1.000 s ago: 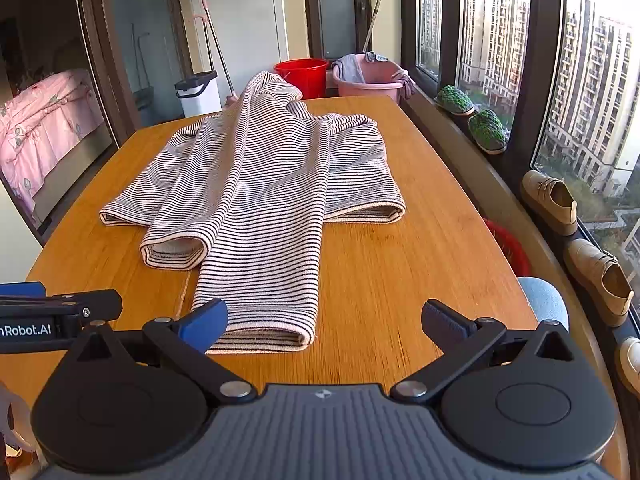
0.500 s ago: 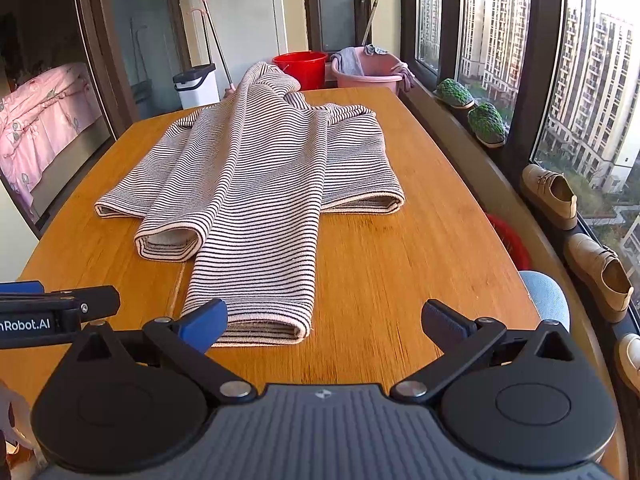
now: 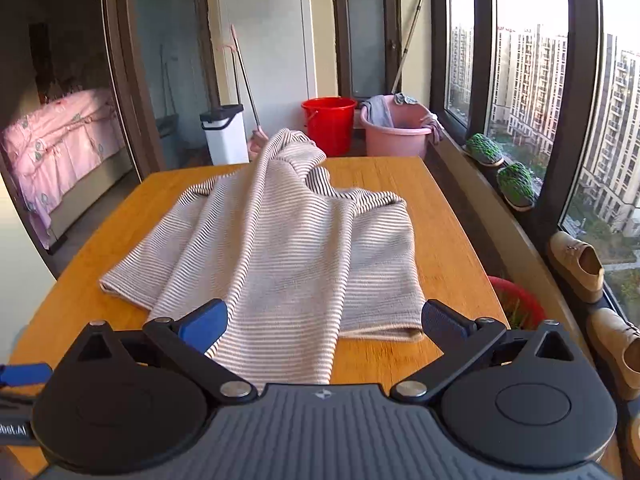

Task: Fold clothes
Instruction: 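Lower the right gripper onto the striped shirt and close on the fabric, then close the left gripper on the shirt while the right gripper holds its grip, then lift the shirt off the table with both grippers and shake it open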

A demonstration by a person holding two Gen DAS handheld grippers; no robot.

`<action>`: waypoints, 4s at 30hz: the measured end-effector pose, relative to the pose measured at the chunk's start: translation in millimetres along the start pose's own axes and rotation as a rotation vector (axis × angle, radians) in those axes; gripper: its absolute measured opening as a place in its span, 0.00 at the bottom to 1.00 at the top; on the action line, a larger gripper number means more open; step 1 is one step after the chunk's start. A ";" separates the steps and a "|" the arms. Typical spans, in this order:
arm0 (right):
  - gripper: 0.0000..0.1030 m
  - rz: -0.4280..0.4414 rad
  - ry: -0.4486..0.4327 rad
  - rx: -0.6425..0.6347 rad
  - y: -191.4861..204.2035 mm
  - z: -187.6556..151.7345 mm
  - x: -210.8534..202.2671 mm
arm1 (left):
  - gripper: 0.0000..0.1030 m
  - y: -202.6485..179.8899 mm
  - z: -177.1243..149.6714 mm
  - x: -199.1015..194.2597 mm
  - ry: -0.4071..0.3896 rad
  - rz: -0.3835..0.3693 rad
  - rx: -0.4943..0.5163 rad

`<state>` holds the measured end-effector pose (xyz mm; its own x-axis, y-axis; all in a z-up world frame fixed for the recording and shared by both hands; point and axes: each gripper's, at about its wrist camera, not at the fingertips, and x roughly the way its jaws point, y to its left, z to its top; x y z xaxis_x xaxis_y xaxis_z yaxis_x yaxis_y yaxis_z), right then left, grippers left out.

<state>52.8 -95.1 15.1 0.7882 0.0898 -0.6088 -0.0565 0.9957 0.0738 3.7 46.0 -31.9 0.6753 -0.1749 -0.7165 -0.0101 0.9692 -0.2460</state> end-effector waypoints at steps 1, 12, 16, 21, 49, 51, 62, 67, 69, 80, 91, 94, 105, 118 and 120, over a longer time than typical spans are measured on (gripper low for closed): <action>1.00 0.015 -0.002 -0.004 -1.0 8.4 7.1 | 1.00 2.2 0.0 0.2 -0.001 -0.010 -0.002; 1.00 0.220 0.120 0.264 -34.1 66.4 129.6 | 1.00 22.7 4.1 2.5 -0.024 -0.086 -0.010; 1.00 0.278 0.144 0.345 -52.4 49.1 159.5 | 1.00 18.8 17.1 5.8 -0.083 -0.109 0.040; 1.00 0.362 0.180 0.299 -61.9 48.1 161.6 | 1.00 -6.6 61.6 31.8 -0.147 -0.115 0.116; 0.45 0.102 -0.004 -0.038 5.3 136.4 192.3 | 1.00 -40.4 95.9 147.5 0.024 -0.171 0.293; 0.50 0.077 0.035 -0.006 6.4 142.1 213.2 | 1.00 -37.3 96.6 148.0 0.023 -0.182 0.289; 0.12 0.291 -0.026 -0.087 2.5 120.7 158.5 | 1.00 6.5 102.7 100.7 -0.082 -0.288 0.251; 0.08 0.388 -0.022 -0.326 12.3 75.3 81.8 | 1.00 27.2 125.1 68.3 -0.226 -0.435 0.107; 0.06 0.406 -0.008 -0.371 14.2 57.7 62.1 | 1.00 20.0 129.6 67.5 -0.245 -0.379 0.122; 0.15 0.225 -0.221 -0.600 20.5 38.0 20.8 | 1.00 19.9 109.7 72.8 -0.224 -0.138 0.233; 0.17 0.007 -0.391 -1.207 128.0 -11.3 93.8 | 1.00 50.1 102.1 51.9 -0.286 -0.035 0.229; 0.12 0.020 -0.386 -0.955 103.2 36.7 87.8 | 1.00 36.7 96.9 50.5 -0.349 0.000 0.400; 0.11 0.088 -0.337 -0.515 14.8 99.3 56.4 | 0.99 -49.8 109.3 118.3 -0.587 0.175 0.952; 0.52 0.135 -0.303 -0.501 16.2 73.9 78.6 | 0.28 -35.3 145.0 142.6 -0.519 0.176 0.796; 0.51 0.121 -0.258 -0.526 24.3 70.0 95.6 | 0.29 -30.3 145.9 149.5 -0.475 0.167 0.777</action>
<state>169.7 -63.9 14.0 0.8768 0.2603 -0.4044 -0.3993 0.8627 -0.3104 212.6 15.7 -36.3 0.9427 -0.0995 -0.3185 0.2472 0.8494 0.4663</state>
